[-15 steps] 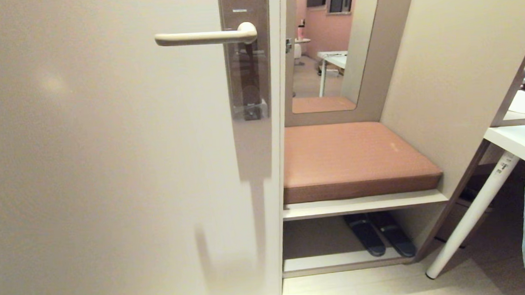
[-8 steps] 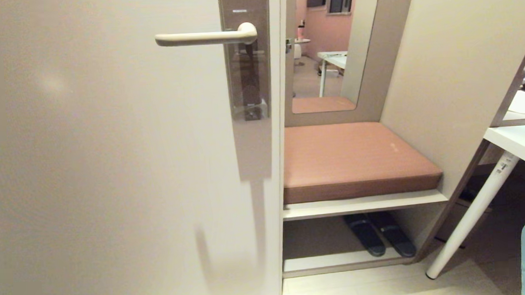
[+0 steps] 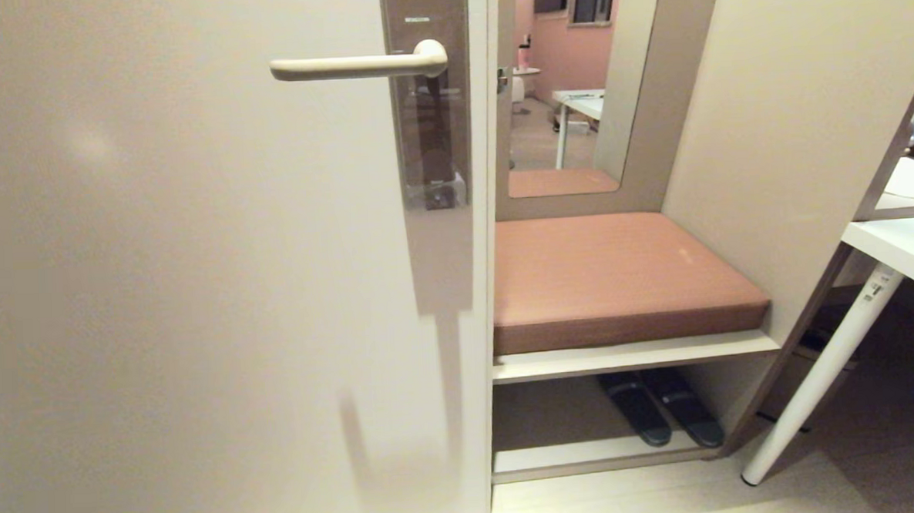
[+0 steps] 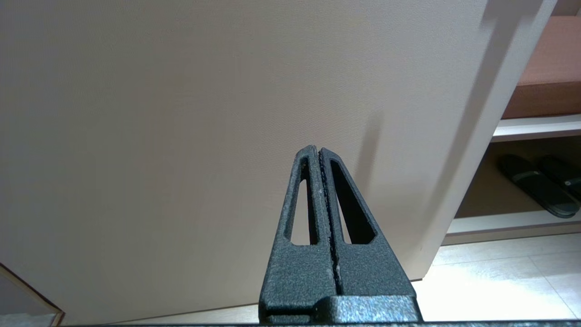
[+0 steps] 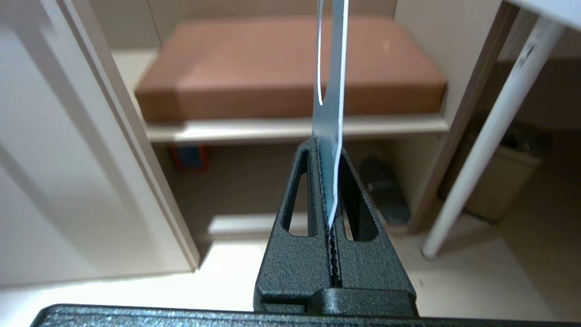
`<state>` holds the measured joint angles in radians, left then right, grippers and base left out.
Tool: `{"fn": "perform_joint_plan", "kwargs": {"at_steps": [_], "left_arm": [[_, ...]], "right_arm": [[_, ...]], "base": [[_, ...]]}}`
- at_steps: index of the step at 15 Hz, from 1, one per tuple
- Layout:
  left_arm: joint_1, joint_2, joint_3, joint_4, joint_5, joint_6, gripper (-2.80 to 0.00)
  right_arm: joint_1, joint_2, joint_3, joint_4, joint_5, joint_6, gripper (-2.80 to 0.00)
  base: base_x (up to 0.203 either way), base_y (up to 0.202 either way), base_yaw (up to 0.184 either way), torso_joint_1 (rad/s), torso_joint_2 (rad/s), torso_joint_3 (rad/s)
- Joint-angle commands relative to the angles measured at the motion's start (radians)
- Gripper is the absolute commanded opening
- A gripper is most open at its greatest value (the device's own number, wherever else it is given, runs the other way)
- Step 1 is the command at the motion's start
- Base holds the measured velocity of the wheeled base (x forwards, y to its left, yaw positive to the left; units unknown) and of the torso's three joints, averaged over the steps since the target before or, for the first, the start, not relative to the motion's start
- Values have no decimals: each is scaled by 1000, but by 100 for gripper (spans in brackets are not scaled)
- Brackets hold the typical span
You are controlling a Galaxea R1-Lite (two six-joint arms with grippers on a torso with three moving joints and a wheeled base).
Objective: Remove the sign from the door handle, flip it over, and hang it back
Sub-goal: Hand it to the other hand
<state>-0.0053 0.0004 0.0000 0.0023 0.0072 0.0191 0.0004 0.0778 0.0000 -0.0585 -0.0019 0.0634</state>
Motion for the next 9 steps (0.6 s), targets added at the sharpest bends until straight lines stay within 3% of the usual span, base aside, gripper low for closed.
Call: {"fn": "perform_joint_plan", "kwargs": {"at_steps": [1, 9], "left_arm": [[0, 1, 0, 0, 0, -1, -280], [0, 1, 0, -1, 0, 0, -280]], "right_arm": [[1, -62, 0, 0, -1, 2, -280], [1, -76, 0, 5, -18, 4, -280]], "base": [[0, 0, 0, 0, 0, 0], [0, 0, 0, 0, 0, 0]]}}
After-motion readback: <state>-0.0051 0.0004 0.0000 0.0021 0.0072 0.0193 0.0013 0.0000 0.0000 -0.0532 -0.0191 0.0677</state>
